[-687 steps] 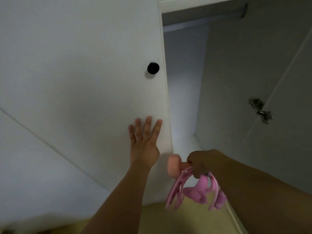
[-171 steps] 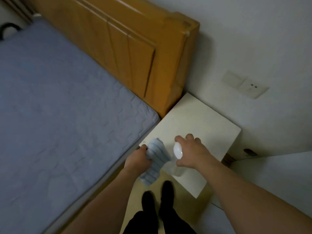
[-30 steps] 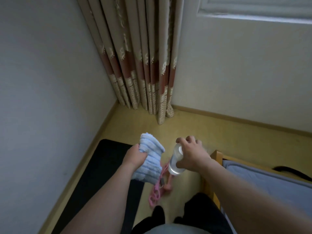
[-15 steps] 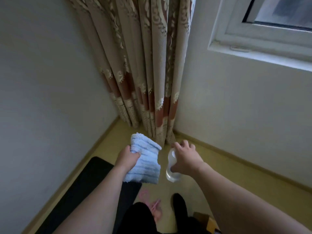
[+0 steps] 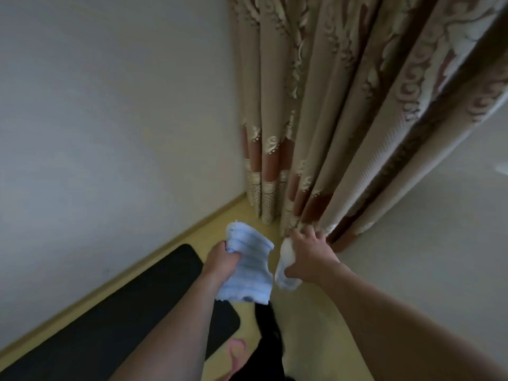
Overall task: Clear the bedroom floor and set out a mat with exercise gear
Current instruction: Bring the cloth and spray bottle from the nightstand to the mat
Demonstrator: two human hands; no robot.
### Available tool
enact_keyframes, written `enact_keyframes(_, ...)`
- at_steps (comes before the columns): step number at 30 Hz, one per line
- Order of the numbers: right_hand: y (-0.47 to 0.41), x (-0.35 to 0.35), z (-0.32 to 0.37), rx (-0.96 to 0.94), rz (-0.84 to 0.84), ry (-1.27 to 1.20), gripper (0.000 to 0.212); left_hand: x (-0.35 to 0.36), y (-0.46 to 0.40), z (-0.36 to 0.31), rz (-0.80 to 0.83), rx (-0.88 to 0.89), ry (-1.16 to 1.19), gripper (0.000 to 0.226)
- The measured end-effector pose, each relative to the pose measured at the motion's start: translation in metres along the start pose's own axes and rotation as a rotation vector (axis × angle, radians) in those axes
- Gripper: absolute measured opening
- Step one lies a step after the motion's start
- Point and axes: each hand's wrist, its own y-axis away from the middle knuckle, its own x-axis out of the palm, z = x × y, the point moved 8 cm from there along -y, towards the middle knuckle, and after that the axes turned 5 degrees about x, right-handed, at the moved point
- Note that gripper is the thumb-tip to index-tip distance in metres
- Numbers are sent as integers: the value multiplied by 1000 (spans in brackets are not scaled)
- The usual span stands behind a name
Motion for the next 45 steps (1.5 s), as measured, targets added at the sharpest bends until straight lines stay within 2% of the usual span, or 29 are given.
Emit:
enact_keyframes(3,-58,-8,27,-43,47,41,91,-27,-51,3,-70,-66,10,12)
enact_keyframes(7,-124,-13,67,-113,95,136,87,-54,-99,23,-174,-205,129,32)
enact_keyframes(13,-213,-8,118,-225,142,116,83,-70,-148,49,-268,-334,274,26)
enact_keyframes(15,-272,27,131,-270,183,113,80,-57,-194,81,-287,-405,347,25)
enact_keyframes(19,-374,110,138,-333,204,159,79,-14,-285,156,-286,-439,436,23)
enact_keyframes(23,-486,240,123,-388,221,225,83,50,-396,267,-306,-449,398,21)
enact_keyframes(27,-566,317,114,-442,198,261,83,100,-463,342,-301,-489,578,12)
enact_keyframes(29,-605,349,114,-468,168,270,83,119,-497,375,-425,-573,669,15)
enact_keyframes(30,-624,369,115,-495,149,279,85,123,-506,396,-546,-620,705,7)
enact_keyframes(31,-637,375,117,-501,137,283,87,125,-512,412,-573,-668,700,8)
enact_keyframes(33,-665,392,126,-550,74,270,88,148,-561,437,-305,-526,796,40)
enact_keyframes(34,-676,394,134,-577,43,261,87,151,-579,446,-227,-450,826,54)
enact_keyframes(35,-685,394,142,-597,13,248,85,152,-595,462,-206,-402,864,64)
enact_keyframes(37,-696,398,157,-639,-42,230,83,157,-613,483,-181,-386,907,64)
enact_keyframes(39,-698,401,172,-680,-74,243,83,153,-624,495,-195,-378,908,50)
enact_keyframes(41,-695,408,187,-711,-70,265,84,155,-626,511,-192,-413,849,45)
enact_keyframes(45,-692,422,222,-796,-59,306,84,144,-632,566,-389,-466,459,38)
